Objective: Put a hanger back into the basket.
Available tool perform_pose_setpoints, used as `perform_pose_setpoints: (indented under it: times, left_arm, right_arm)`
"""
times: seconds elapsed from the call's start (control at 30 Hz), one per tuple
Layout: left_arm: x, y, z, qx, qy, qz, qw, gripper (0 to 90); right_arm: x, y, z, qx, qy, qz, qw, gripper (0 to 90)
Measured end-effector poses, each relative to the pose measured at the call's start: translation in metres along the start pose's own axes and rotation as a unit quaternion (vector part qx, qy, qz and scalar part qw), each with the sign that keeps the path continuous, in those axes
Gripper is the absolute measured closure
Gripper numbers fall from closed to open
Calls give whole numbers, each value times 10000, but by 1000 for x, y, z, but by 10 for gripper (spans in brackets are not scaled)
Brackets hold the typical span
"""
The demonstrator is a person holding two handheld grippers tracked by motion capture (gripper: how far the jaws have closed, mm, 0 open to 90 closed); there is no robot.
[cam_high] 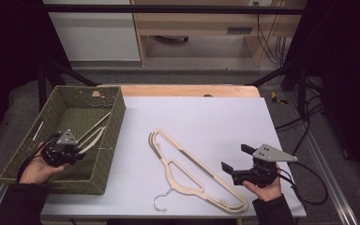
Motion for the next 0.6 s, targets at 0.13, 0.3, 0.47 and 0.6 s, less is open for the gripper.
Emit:
perform_pose_setpoints:
  times: [0.13,0.3,0.47,0.6]
  left_arm:
    - [5,2,-1,104,-148,50,9998,677]
    - [20,6,-8,250,-512,-11,9984,569]
    - [42,4,-21,618,-1313,-169,9893,457]
    - [61,-5,-33,881,-2005,-222,9755,358]
  right_arm:
    - [0,0,0,-4,-6,-7,10000,48]
    - [-1,1,0,22,-11,-14,10000,50]
    - [-1,5,-2,43,-33,-43,10000,51]
    - [-2,8,-3,76,-51,-106,9999,53]
Point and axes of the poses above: each handheld gripper's, and its own axes: x roughly backward along the jaws, z roughly out of its underside, y roughly to its left, the point moved 3 cm from there along -x, roughly forward along the jaws, and after that the axes turned 1 degree about -z, right-handed, at the moved point
